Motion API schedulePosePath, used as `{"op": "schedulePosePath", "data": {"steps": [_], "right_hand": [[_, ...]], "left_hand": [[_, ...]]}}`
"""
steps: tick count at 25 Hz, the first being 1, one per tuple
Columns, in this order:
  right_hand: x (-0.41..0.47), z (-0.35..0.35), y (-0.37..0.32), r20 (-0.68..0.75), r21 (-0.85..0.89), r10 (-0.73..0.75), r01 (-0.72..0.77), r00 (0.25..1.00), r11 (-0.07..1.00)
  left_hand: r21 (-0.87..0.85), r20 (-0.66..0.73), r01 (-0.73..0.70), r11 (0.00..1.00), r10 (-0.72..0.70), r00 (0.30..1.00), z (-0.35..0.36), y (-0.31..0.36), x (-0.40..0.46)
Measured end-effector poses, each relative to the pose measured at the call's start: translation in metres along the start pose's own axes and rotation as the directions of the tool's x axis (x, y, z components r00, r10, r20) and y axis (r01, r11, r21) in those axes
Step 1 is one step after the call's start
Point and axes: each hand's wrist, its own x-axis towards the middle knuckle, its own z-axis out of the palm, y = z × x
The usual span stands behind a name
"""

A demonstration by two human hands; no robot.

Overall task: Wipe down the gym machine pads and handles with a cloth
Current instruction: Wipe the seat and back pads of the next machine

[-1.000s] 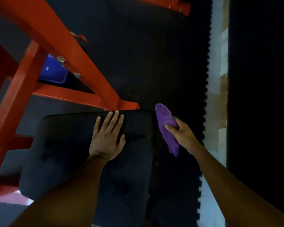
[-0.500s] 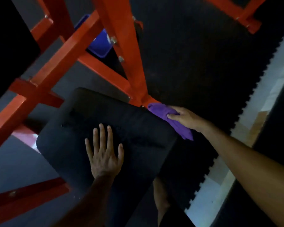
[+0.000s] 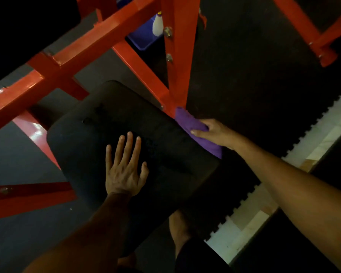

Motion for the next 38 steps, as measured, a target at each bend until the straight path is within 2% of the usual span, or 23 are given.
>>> {"op": "schedulePosePath", "data": {"steps": [2,4,6,10,13,18,19,21,23,26,31,36,38], "right_hand": [[-0.031,-0.012,0.037,0.047,0.094,0.092,-0.096,0.995,0.991],[-0.034,-0.009,0.045,0.053,0.142,0.120,-0.127,0.991,0.982],[-0.007,0.000,0.016,0.024,0.104,0.093,-0.095,0.995,0.990],[0.062,0.023,-0.050,0.009,0.038,-0.083,0.082,0.997,0.996],[0.057,0.024,-0.039,-0.008,0.117,-0.110,0.110,0.994,0.987],[-0.017,-0.005,0.056,-0.007,0.122,0.194,-0.192,0.981,0.974],[-0.025,-0.004,0.060,-0.013,0.131,0.209,-0.206,0.978,0.970],[-0.016,0.004,0.036,-0.066,0.129,0.143,-0.134,0.988,0.983],[0.025,0.016,-0.005,-0.099,0.061,-0.024,0.030,0.995,0.998],[0.084,0.027,-0.057,-0.035,-0.007,-0.169,0.169,0.985,0.986],[0.101,0.018,-0.082,0.029,0.091,-0.175,0.172,0.984,0.981],[0.156,0.058,-0.141,0.097,0.056,-0.393,0.390,0.914,0.919],[0.173,0.071,-0.179,0.105,0.024,-0.421,0.421,0.901,0.907]], "left_hand": [[-0.012,0.001,0.001,1.000,-0.001,1.000,0.000,0.000,0.001],[-0.014,-0.002,0.007,1.000,-0.007,1.000,0.001,-0.001,0.000],[-0.018,-0.015,0.016,1.000,-0.016,1.000,0.002,-0.002,-0.001],[-0.011,-0.035,0.001,1.000,-0.001,0.999,0.001,0.001,-0.001],[0.005,-0.015,0.001,1.000,-0.001,1.000,0.000,0.001,0.000],[0.005,0.004,-0.007,1.000,0.007,1.000,0.003,-0.001,0.001],[0.006,0.003,0.001,1.000,-0.001,1.000,0.005,-0.001,0.000],[0.020,-0.004,0.007,1.000,-0.007,1.000,0.006,0.001,-0.001],[0.022,-0.016,0.007,1.000,-0.007,1.000,0.005,0.000,0.001],[0.033,-0.053,-0.001,0.999,0.003,0.999,0.002,0.001,-0.003],[0.027,-0.059,-0.001,1.000,0.003,0.998,0.004,-0.001,-0.002],[0.014,-0.057,-0.009,1.000,0.010,0.998,0.007,-0.003,-0.003],[0.005,-0.045,0.001,1.000,-0.001,0.999,0.007,-0.003,-0.003]]}}
